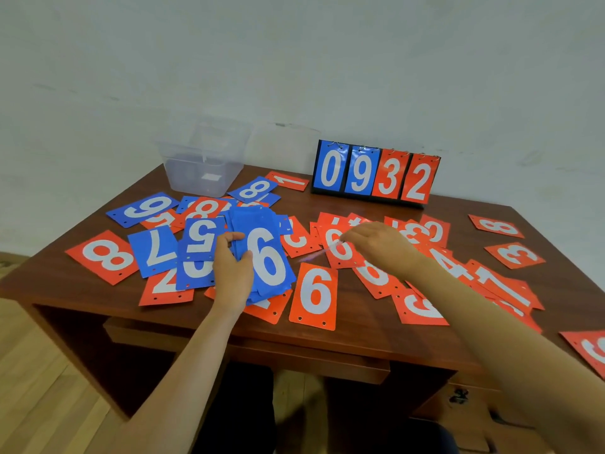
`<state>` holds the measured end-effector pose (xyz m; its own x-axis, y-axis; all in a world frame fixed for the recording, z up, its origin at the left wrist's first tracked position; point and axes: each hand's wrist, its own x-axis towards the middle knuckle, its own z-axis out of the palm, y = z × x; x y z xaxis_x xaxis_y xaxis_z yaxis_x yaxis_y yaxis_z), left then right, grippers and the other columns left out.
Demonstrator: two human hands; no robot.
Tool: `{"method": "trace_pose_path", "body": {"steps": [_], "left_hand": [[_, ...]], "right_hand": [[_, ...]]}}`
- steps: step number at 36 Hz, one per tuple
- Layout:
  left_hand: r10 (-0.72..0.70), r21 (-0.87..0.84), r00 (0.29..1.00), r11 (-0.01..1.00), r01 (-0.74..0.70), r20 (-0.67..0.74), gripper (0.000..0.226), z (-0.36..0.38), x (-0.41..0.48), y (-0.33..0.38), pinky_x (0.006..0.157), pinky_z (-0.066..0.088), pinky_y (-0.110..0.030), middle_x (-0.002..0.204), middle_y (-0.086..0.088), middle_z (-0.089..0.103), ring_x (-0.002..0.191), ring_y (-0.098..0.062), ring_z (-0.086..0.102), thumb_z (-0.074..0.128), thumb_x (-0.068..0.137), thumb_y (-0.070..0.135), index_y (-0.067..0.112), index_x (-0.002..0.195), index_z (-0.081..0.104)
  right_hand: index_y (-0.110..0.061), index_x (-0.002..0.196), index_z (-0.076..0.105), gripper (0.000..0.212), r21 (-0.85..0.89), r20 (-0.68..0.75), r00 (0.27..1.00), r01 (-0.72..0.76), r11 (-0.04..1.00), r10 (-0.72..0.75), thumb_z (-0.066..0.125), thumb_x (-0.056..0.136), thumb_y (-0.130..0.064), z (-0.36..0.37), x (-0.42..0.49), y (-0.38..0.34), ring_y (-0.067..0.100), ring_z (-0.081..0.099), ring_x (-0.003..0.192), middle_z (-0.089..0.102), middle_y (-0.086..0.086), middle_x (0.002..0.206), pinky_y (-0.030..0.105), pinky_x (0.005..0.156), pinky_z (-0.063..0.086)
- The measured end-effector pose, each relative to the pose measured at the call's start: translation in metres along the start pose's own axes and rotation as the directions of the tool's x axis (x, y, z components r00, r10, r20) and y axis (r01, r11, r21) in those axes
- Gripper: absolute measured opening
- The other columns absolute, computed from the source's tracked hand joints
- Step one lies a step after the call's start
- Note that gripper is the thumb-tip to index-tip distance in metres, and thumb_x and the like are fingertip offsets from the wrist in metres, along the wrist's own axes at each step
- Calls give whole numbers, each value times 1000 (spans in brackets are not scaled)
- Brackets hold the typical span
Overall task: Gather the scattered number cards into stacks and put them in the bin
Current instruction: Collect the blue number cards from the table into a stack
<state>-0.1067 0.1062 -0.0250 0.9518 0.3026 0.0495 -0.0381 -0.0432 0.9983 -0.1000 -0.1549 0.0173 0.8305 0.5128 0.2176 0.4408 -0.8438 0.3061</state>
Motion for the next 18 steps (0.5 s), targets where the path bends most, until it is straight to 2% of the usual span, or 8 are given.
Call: {"method": "trace_pose_path", "body": {"steps": [2,3,6,9,11,12,15,18], "left_hand": [[-14,-6,1000,1000,15,23,27,5,-1,-2,53,51,-16,115,10,43,91,-6,55,53,93,4,22,112,47],[-23,-19,999,1000,24,38,26,7,-2,-4,53,52,-15,115,9,43,98,-8,54,53,93,4,22,111,47],[-52,-77,995,995,59,85,26,15,-4,-8,60,54,-20,114,7,46,101,-10,55,53,92,3,21,109,47],[-101,-138,986,983,119,133,25,20,-8,-9,64,56,-25,111,7,49,92,-7,57,53,93,3,20,110,48],[-125,-179,979,972,154,164,24,22,-8,-10,69,57,-33,115,4,51,95,-10,59,53,93,5,21,110,49],[-128,-190,977,969,160,173,23,23,-8,-10,72,57,-36,118,3,52,97,-12,60,54,93,6,21,110,49],[-124,-229,976,960,164,179,21,24,-8,-9,72,58,-35,120,4,54,103,-12,61,58,91,15,21,110,51],[-97,-220,982,967,131,161,27,23,-9,-7,70,58,-32,116,6,54,102,-11,60,64,87,17,20,110,51]], "right_hand": [[-17,130,55,37,103,-1,985,-171,980,172,57,93,-15,-5,0,7,21,58,114,61,4,127,30,91,47],[-16,130,54,36,244,-4,961,-267,933,276,57,94,-19,-8,0,8,19,58,113,61,5,127,26,87,48],[-12,120,58,30,662,8,857,-390,640,515,60,92,-24,-13,2,3,13,61,101,64,5,119,13,70,48],[-17,106,59,18,851,152,825,-390,353,544,63,90,-21,-10,6,-13,11,64,92,65,5,114,19,68,55],[-16,106,59,19,905,269,828,-392,166,491,65,88,-19,-8,8,-28,14,67,93,64,9,111,23,70,58],[-15,108,58,22,908,313,830,-404,112,463,66,87,-18,-6,9,-36,17,67,95,64,9,109,26,72,58],[-13,108,53,26,901,357,838,-426,86,413,67,86,-17,0,15,-58,18,67,93,64,8,98,28,71,59],[-16,102,51,24,880,311,858,-423,218,410,69,85,-20,6,26,-72,19,69,82,65,1,82,29,66,58]]}}
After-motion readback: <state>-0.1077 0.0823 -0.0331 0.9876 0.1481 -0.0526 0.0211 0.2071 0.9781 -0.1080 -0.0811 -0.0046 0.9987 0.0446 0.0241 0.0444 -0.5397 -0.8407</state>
